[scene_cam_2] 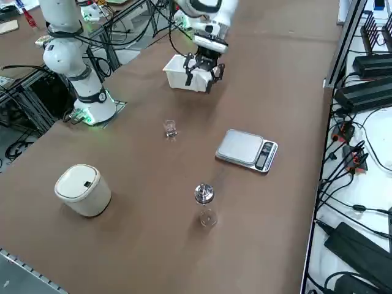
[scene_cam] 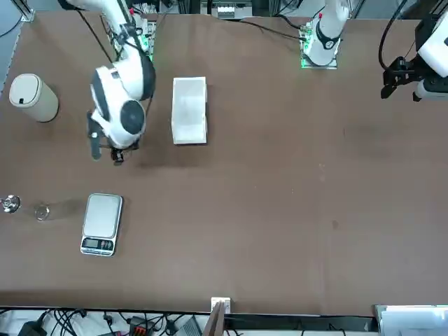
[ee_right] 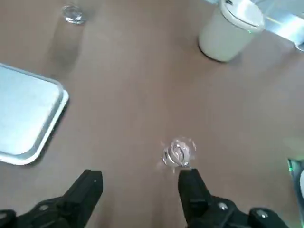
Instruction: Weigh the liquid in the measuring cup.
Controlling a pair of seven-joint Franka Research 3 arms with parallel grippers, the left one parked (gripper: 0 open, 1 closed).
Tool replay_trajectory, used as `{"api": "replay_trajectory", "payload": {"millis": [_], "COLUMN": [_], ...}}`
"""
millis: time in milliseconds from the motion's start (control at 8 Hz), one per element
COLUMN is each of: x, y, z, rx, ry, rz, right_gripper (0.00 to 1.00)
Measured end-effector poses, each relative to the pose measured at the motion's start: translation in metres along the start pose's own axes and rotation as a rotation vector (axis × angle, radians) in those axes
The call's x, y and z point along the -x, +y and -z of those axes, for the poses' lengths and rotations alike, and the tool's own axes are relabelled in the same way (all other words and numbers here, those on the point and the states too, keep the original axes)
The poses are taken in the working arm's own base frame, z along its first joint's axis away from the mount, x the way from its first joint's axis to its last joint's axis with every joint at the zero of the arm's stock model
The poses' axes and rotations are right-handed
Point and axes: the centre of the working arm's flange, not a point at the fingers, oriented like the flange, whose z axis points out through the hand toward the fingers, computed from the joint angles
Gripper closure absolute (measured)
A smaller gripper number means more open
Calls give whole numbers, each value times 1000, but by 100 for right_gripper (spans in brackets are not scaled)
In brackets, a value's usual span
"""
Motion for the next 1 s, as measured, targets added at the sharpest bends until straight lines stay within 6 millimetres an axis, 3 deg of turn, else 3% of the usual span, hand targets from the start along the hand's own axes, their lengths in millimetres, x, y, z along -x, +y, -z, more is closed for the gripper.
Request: {"api": "replay_trajectory", "payload": {"millis": [500,750,1000], "x": [67,77,76], "y": [7,9,11], "z": [-74,-100,-106], "rx": [67,79,73], "ry": [189,242,259], "rz": [-104,-189,-274], "right_gripper": [4,5,6]}}
